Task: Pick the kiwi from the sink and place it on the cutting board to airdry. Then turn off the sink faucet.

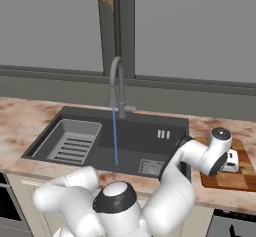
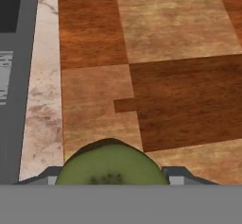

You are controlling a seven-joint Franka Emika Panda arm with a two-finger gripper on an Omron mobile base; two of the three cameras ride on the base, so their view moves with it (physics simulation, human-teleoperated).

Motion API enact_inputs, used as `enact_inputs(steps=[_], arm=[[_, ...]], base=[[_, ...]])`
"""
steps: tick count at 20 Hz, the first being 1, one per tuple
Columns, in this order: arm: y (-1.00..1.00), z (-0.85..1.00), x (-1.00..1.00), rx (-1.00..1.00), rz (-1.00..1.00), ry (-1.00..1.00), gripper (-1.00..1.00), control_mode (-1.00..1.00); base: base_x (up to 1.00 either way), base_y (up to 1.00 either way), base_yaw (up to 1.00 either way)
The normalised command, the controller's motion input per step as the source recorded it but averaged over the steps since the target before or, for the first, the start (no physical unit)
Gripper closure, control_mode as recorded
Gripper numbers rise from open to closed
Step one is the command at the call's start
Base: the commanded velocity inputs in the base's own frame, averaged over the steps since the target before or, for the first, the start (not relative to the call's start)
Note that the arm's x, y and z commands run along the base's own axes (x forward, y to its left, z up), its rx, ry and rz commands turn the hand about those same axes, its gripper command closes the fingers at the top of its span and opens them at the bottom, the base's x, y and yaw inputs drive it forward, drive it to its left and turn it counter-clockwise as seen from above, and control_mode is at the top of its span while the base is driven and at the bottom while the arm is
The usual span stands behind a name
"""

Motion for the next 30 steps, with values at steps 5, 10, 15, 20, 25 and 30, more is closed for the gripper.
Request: enact_inputs(steps=[5,10,15,20,25,30], arm=[[-0.07,-0.07,0.09,0.00,0.00,0.00,1.00,-1.00],[-0.16,-0.03,0.17,0.01,0.00,0.00,-1.00,-1.00],[-0.07,0.00,0.02,0.03,0.00,0.00,-1.00,-1.00],[0.00,0.02,0.00,0.04,0.00,0.00,-1.00,-1.00],[0.01,0.25,-0.19,0.05,0.04,-0.08,-1.00,-1.00],[0.27,0.53,-0.37,0.04,0.11,-0.15,-1.00,-1.00]], base=[[0.00,0.00,0.00],[0.00,0.00,0.00],[0.00,0.00,0.00],[0.00,0.00,0.00],[0.00,0.00,0.00],[0.00,0.00,0.00]])
